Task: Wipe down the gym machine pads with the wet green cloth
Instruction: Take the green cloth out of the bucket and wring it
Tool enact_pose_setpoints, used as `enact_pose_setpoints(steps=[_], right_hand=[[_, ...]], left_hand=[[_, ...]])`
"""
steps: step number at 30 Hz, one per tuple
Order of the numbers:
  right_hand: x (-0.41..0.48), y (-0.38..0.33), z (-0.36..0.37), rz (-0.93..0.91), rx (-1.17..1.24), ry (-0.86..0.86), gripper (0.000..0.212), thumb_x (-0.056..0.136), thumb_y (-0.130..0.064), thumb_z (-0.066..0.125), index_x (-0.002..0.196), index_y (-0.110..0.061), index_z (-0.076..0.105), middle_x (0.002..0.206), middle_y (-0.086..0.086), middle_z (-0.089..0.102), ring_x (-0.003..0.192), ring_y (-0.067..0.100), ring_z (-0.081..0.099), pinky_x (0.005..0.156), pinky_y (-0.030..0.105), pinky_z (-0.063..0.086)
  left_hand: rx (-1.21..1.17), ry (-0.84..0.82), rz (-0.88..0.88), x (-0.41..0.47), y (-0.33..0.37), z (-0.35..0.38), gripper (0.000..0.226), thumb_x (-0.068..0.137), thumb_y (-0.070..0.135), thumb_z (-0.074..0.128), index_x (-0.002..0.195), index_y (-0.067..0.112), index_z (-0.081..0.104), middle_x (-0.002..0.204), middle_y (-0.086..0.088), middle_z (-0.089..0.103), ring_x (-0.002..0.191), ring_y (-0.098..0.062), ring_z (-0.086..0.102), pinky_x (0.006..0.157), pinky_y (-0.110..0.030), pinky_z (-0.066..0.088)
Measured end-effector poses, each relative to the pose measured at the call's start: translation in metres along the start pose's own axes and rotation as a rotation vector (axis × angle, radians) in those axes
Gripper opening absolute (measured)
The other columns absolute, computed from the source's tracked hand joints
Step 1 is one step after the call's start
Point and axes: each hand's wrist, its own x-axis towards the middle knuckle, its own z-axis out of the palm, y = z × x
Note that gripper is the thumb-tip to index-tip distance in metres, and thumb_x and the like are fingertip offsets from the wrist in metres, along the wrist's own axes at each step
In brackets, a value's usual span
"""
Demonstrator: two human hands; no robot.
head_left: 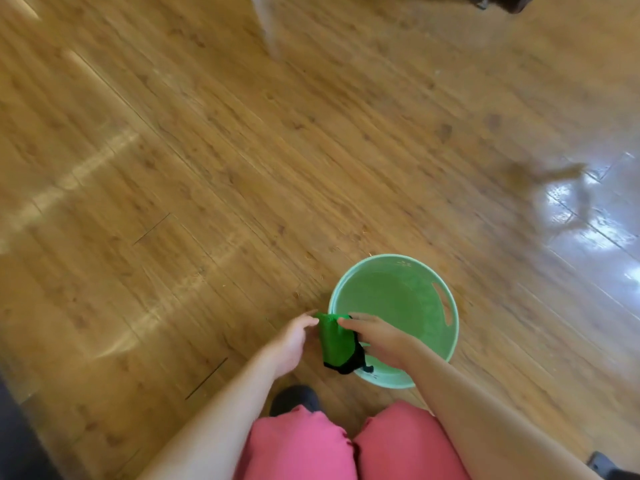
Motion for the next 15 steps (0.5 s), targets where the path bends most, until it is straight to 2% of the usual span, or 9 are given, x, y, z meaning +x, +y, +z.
enact_pose_setpoints(steps=[1, 2, 3, 5, 7, 9, 11, 15], right_hand=[[-0.002, -0.004, -0.001, -0.003, 0.036, 0.007, 0.027, 0.094, -0.023, 0.062, 0.116, -0.006, 0.063, 0.109, 0.004, 0.070, 0.098, 0.013, 0.066, 0.086, 0.027, 0.050], [-0.003, -0.004, -0.001, -0.009, 0.062, 0.020, 0.024, 0.094, -0.016, 0.063, 0.114, -0.004, 0.065, 0.104, 0.005, 0.072, 0.094, 0.014, 0.068, 0.081, 0.026, 0.051], [-0.002, -0.003, -0.001, -0.011, 0.088, 0.043, 0.023, 0.093, -0.010, 0.063, 0.113, 0.000, 0.064, 0.103, 0.007, 0.073, 0.094, 0.016, 0.069, 0.080, 0.027, 0.053], [-0.008, -0.007, -0.004, -0.013, 0.143, 0.070, 0.022, 0.092, -0.003, 0.062, 0.113, 0.002, 0.063, 0.104, 0.012, 0.073, 0.097, 0.022, 0.070, 0.084, 0.031, 0.055], [-0.021, -0.011, -0.002, -0.028, 0.151, 0.106, 0.020, 0.091, -0.001, 0.062, 0.111, 0.000, 0.063, 0.105, 0.013, 0.072, 0.096, 0.023, 0.070, 0.083, 0.033, 0.056], [-0.042, -0.019, 0.003, -0.062, 0.202, 0.139, 0.018, 0.090, 0.000, 0.062, 0.108, -0.001, 0.062, 0.103, 0.014, 0.071, 0.090, 0.023, 0.070, 0.080, 0.034, 0.058], [-0.068, -0.032, 0.010, -0.111, 0.252, 0.147, 0.014, 0.090, -0.001, 0.063, 0.104, -0.002, 0.062, 0.101, 0.014, 0.070, 0.086, 0.023, 0.070, 0.080, 0.036, 0.058], [-0.140, -0.077, 0.018, -0.239, 0.316, 0.138, 0.017, 0.091, 0.000, 0.061, 0.107, -0.007, 0.062, 0.101, 0.011, 0.070, 0.084, 0.021, 0.070, 0.077, 0.035, 0.058]], left_hand=[[-0.032, 0.015, -0.009, -0.004, 0.002, 0.000, 0.032, 0.086, 0.022, 0.052, 0.113, 0.009, 0.063, 0.120, -0.014, 0.063, 0.112, -0.029, 0.056, 0.103, -0.039, 0.040], [-0.056, 0.022, -0.012, -0.008, 0.001, 0.001, 0.022, 0.090, 0.014, 0.049, 0.104, 0.006, 0.064, 0.106, -0.013, 0.066, 0.096, -0.026, 0.061, 0.088, -0.033, 0.047], [-0.068, 0.018, -0.008, -0.011, -0.001, -0.001, 0.018, 0.091, 0.010, 0.050, 0.102, 0.004, 0.063, 0.098, -0.012, 0.068, 0.085, -0.023, 0.062, 0.074, -0.029, 0.048], [-0.071, 0.031, 0.001, -0.020, 0.001, -0.006, 0.026, 0.088, 0.007, 0.057, 0.112, -0.003, 0.059, 0.104, -0.018, 0.068, 0.088, -0.024, 0.064, 0.065, -0.027, 0.047], [-0.093, 0.043, 0.000, -0.036, 0.006, -0.010, 0.037, 0.085, 0.005, 0.063, 0.119, -0.006, 0.056, 0.110, -0.022, 0.067, 0.098, -0.029, 0.066, 0.071, -0.032, 0.051], [-0.130, 0.022, 0.012, -0.063, 0.018, -0.011, 0.031, 0.086, 0.004, 0.063, 0.116, -0.004, 0.060, 0.112, -0.022, 0.067, 0.101, -0.031, 0.065, 0.083, -0.038, 0.053], [-0.153, -0.015, 0.054, -0.097, 0.035, -0.007, 0.025, 0.087, 0.005, 0.062, 0.111, 0.000, 0.064, 0.113, -0.022, 0.067, 0.103, -0.032, 0.065, 0.094, -0.043, 0.049], [-0.240, -0.022, 0.160, -0.183, 0.078, 0.006, 0.028, 0.083, 0.008, 0.064, 0.111, 0.004, 0.062, 0.101, -0.012, 0.072, 0.097, -0.027, 0.066, 0.089, -0.041, 0.050]])
